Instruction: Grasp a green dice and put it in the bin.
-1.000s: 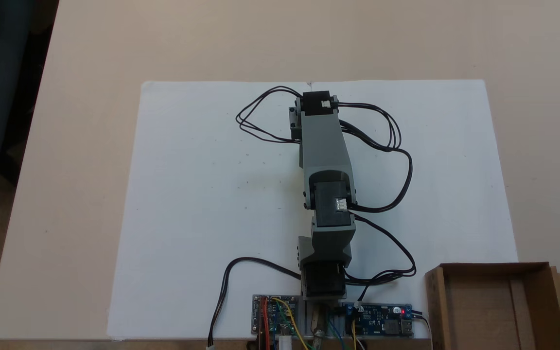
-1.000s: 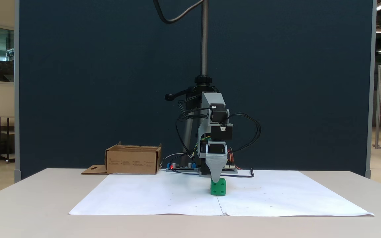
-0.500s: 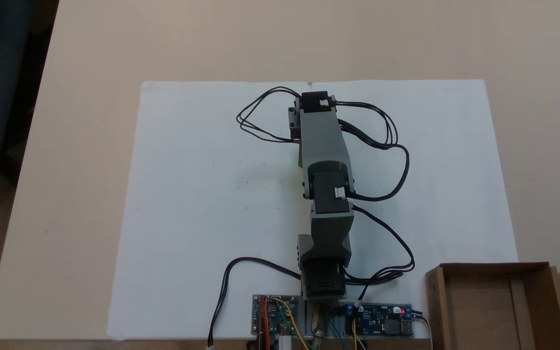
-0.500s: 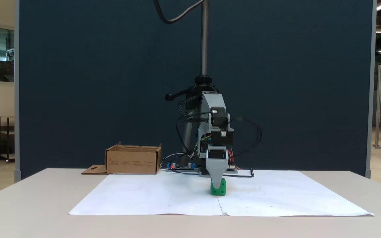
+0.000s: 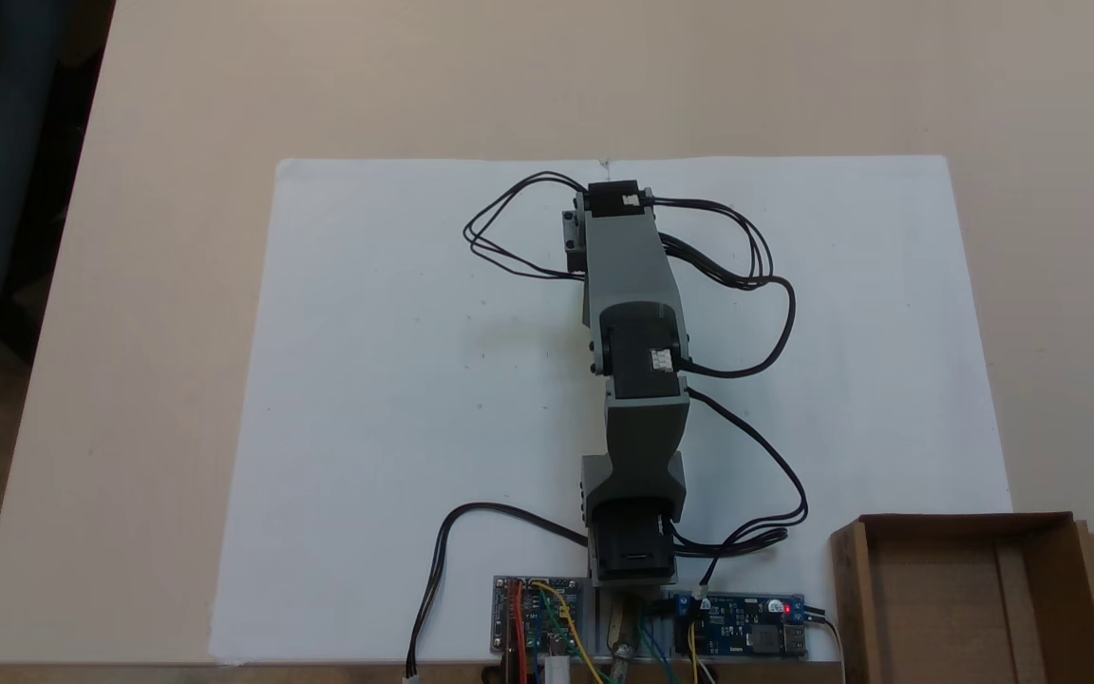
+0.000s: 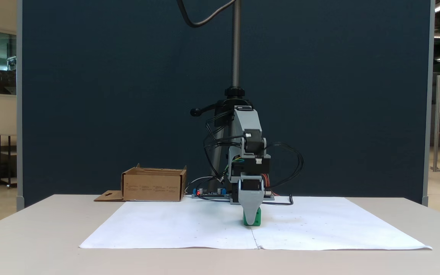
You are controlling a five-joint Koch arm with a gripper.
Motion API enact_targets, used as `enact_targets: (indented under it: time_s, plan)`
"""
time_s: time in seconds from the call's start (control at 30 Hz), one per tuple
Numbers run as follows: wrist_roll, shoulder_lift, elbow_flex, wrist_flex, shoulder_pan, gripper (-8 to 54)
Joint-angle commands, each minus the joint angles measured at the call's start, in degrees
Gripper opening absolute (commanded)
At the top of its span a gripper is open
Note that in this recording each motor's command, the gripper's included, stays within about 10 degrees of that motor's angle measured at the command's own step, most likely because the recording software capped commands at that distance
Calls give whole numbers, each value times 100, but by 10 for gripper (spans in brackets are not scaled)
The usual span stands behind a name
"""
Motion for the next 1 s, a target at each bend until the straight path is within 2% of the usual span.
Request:
enact_targets:
  time_s: [0.0, 0.17, 0.3, 0.97]
  plan:
    - [387, 18, -185, -220, -88, 393]
    - [387, -62, -185, -237, -105, 385]
    - [387, -70, -185, -237, -97, 333]
    - [387, -105, -185, -396, 9, 332]
